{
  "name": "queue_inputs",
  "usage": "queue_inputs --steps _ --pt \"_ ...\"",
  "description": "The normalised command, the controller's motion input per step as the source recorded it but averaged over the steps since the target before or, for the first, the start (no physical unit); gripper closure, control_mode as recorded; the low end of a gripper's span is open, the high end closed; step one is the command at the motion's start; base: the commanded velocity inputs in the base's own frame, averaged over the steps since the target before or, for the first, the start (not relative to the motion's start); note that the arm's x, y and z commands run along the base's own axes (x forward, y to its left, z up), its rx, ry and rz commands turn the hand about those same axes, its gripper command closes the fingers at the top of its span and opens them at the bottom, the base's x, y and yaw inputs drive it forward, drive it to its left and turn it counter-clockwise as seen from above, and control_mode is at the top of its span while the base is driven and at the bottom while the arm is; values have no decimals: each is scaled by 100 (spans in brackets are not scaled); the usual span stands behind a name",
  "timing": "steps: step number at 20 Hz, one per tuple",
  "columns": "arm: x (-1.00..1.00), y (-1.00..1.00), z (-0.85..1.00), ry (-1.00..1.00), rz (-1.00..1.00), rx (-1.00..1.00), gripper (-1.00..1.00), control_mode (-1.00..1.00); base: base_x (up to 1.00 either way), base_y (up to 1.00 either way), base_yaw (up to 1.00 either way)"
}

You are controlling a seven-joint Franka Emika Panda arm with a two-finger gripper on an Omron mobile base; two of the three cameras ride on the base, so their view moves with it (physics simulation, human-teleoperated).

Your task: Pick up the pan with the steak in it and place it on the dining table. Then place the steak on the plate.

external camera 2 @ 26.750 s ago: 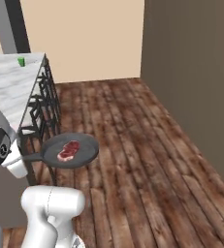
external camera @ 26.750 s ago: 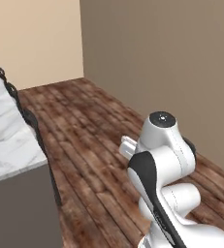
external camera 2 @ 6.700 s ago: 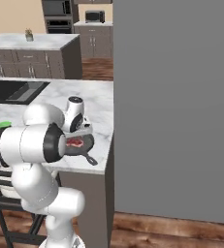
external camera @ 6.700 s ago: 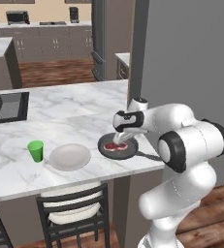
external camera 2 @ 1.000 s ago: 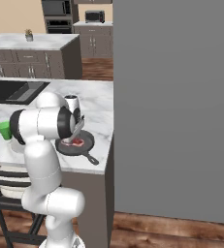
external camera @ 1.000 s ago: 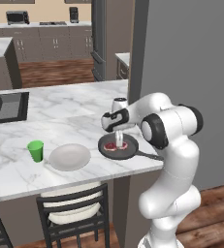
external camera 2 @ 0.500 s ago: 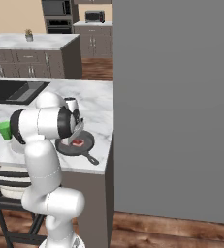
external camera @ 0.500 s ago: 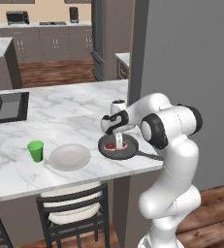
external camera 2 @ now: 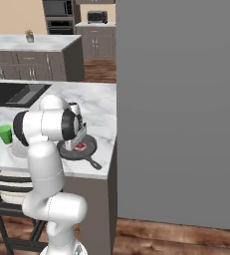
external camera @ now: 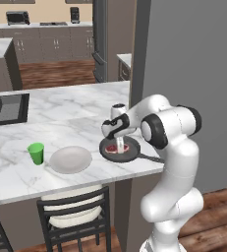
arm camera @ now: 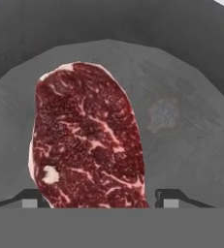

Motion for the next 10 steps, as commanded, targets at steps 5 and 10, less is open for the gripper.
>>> queue_inputs --steps 5,10 --pt "9 0 -41 6 3 -6 -100 -100 0 0 0" --pt "-1 0 -36 5 0 -6 100 -100 0 0 0"
